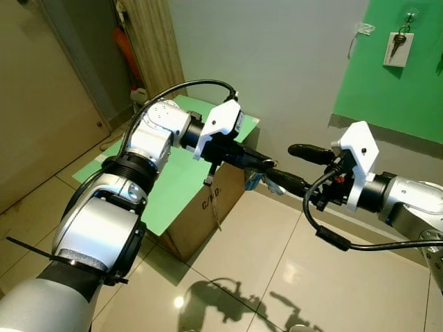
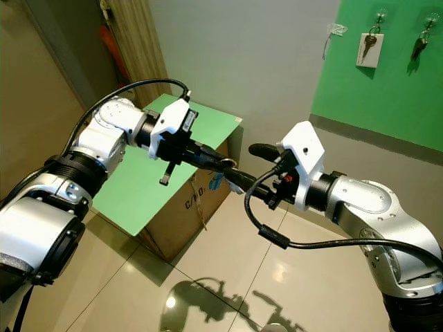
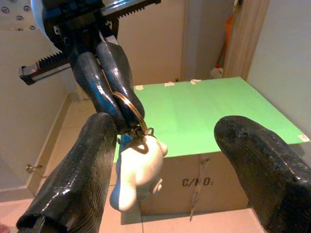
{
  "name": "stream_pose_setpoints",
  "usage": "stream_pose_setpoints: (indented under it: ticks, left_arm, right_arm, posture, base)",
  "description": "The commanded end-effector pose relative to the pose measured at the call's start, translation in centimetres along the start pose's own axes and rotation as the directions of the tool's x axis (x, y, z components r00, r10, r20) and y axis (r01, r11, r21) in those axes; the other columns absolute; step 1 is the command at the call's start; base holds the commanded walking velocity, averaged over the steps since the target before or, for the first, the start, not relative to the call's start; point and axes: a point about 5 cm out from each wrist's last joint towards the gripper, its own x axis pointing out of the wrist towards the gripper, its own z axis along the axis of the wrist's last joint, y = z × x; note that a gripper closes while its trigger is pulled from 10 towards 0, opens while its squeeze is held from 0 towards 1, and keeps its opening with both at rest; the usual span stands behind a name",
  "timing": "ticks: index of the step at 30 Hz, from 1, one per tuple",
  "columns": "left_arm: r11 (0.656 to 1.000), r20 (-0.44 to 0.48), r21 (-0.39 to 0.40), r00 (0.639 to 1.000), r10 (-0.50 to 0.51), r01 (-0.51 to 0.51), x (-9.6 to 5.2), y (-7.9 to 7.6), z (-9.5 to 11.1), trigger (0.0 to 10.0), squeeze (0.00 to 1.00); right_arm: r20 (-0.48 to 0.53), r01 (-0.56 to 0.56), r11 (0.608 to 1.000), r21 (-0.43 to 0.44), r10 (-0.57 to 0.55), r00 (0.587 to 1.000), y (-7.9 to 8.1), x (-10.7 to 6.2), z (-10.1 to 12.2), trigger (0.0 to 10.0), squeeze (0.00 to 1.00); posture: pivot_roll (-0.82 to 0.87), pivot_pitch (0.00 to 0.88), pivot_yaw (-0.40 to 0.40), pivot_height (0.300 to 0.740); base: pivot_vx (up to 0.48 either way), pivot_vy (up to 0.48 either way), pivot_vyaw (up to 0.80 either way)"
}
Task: Hang keys on a hook
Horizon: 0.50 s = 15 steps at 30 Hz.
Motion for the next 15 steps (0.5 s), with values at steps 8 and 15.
stream_pose_setpoints:
  ticks: [8, 15]
  left_arm:
    - [1.000, -0.007, 0.031, 1.000, 0.000, 0.001, -0.63, -0.08, 0.32, 0.0, 0.00]
    - [1.000, -0.023, 0.026, 1.000, 0.000, 0.001, -0.86, -0.19, 0.07, 0.0, 0.00]
  right_arm:
    - [0.023, -0.003, 1.000, -0.026, 0.004, 1.000, -0.07, -0.04, 0.52, 5.2, 0.00]
    - [0.012, -0.051, 0.998, -0.025, 0.051, 0.999, 0.35, -0.50, 0.76, 8.0, 0.00]
  posture:
    - [-0.29, 0.000, 0.135, 0.740]
    - [-0.29, 0.000, 0.137, 0.740]
  base:
    - [0.000, 0.000, 0.00]
    - [0.000, 0.000, 0.00]
